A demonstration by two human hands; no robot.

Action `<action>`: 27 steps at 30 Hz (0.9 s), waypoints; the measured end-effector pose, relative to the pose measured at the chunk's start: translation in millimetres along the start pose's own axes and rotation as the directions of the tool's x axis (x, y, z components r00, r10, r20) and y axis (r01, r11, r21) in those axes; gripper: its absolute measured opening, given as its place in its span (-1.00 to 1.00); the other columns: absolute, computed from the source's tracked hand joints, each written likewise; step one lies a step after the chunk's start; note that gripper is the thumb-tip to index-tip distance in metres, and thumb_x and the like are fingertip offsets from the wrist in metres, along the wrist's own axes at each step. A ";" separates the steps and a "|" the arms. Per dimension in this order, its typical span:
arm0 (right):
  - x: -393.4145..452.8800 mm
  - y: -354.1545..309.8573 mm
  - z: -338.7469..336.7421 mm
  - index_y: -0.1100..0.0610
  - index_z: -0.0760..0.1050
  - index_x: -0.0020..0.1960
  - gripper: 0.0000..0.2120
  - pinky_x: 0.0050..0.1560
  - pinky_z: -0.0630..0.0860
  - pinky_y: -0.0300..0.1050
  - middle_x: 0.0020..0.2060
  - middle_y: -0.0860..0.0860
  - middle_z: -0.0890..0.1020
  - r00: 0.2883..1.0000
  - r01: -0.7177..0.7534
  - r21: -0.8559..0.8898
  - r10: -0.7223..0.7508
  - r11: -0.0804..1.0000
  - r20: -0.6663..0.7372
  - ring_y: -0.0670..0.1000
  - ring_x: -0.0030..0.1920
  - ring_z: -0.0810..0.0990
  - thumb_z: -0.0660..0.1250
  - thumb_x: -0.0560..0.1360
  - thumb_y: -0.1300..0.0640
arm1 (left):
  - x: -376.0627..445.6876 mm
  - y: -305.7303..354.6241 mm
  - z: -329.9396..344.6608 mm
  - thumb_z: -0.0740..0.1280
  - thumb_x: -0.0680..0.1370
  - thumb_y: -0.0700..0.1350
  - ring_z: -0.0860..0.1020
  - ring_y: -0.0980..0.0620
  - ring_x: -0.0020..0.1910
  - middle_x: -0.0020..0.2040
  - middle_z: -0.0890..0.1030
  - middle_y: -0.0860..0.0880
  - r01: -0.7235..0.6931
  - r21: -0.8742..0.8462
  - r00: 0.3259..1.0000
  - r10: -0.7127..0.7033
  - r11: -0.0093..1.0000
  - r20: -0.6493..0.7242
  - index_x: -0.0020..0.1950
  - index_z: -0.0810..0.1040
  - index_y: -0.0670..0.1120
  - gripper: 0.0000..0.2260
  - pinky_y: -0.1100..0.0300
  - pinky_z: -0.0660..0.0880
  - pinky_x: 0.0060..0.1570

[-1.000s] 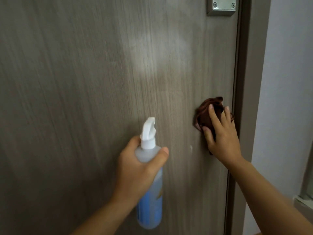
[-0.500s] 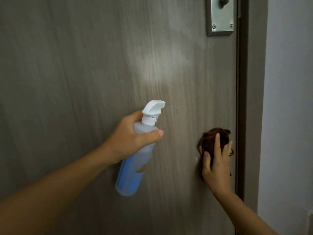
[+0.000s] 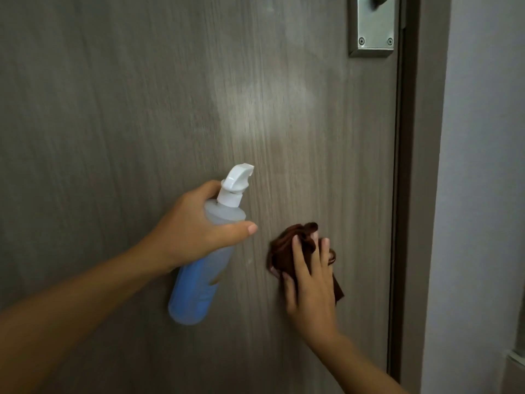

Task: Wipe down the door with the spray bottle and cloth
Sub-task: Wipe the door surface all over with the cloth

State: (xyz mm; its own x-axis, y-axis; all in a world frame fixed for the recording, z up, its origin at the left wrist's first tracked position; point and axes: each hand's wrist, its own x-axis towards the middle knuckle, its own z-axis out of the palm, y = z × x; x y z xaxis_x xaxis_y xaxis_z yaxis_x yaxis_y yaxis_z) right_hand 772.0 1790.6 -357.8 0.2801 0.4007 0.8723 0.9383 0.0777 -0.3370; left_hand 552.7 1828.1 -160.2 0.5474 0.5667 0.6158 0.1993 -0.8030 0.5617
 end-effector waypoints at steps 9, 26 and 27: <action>25.5 38.3 -18.8 -0.32 -0.21 0.62 -0.30 0.53 0.13 0.45 0.66 0.17 -0.08 0.872 -0.415 0.200 0.450 0.888 -0.189 0.22 0.65 -0.12 0.15 0.68 0.00 | -4.6 -2.3 -16.8 0.69 0.24 0.22 0.67 0.20 -0.17 -0.12 0.69 0.17 0.018 0.050 0.999 -0.016 0.999 -0.029 0.09 0.59 0.17 -0.49 0.21 0.54 -0.14; 16.9 74.9 -37.5 -0.13 -0.08 0.67 -0.36 0.45 0.37 0.32 0.64 0.20 0.07 0.938 -0.316 -0.001 0.312 0.949 -0.150 0.31 0.59 0.17 0.14 0.69 -0.02 | -9.3 0.1 -6.1 0.66 0.18 0.33 0.66 0.28 -0.19 -0.06 0.69 0.22 0.068 0.029 0.991 -0.064 0.997 -0.118 0.02 0.60 0.16 -0.47 0.13 0.58 -0.12; 19.0 84.2 -43.1 -0.14 -0.09 0.68 -0.35 0.44 0.38 0.31 0.64 0.20 0.07 0.901 -0.398 0.020 0.395 0.917 -0.178 0.32 0.56 0.22 0.14 0.69 -0.01 | -9.0 0.7 -1.6 0.68 0.21 0.28 0.65 0.27 -0.20 -0.06 0.68 0.22 0.074 0.042 0.987 -0.067 0.996 -0.143 0.02 0.60 0.16 -0.50 0.13 0.58 -0.13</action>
State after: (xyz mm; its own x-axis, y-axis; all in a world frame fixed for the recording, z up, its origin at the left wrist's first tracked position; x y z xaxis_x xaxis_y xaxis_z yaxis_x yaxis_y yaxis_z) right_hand 865.1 1765.4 -354.3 0.6596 0.2292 0.7158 0.7446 -0.0700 -0.6638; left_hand 546.6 1822.7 -164.5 0.4111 0.6399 0.6493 0.2736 -0.7660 0.5817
